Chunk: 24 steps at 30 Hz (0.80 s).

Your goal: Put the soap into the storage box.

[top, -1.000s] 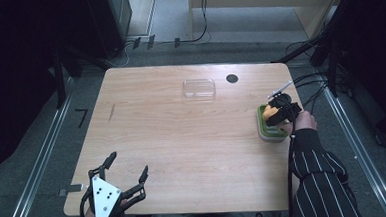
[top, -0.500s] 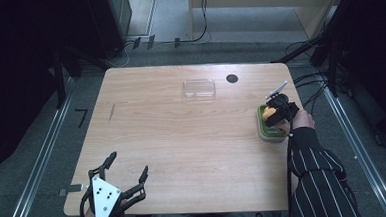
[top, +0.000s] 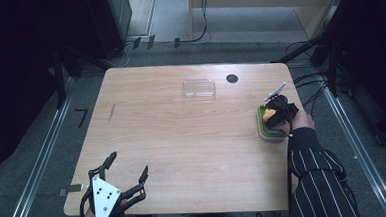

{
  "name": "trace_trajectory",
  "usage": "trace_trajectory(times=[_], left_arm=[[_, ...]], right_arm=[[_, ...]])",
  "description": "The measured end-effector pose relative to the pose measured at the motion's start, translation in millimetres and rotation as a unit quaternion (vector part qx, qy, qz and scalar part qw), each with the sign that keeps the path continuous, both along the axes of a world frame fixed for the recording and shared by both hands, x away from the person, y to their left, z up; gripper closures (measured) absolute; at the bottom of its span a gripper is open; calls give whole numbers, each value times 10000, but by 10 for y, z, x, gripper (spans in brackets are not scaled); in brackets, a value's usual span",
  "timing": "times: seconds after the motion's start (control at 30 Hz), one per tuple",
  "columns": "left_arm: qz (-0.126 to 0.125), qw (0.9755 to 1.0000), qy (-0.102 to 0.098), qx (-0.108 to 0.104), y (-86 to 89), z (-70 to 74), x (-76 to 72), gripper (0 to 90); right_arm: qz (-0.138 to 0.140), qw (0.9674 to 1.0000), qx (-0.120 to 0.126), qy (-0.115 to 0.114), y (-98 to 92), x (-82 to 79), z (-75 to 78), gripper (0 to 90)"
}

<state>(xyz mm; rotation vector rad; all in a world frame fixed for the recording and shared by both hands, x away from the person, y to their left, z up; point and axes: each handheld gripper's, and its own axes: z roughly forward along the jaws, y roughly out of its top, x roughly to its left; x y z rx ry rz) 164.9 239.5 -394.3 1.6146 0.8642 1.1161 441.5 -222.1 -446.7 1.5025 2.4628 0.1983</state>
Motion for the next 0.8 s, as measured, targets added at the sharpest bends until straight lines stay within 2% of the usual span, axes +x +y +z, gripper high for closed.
trace_trajectory(times=[0.8], left_arm=[[-4,10000,-2,3,1,1,0,130]], right_arm=[[68,10000,-23,52,38,-1,-28,357]])
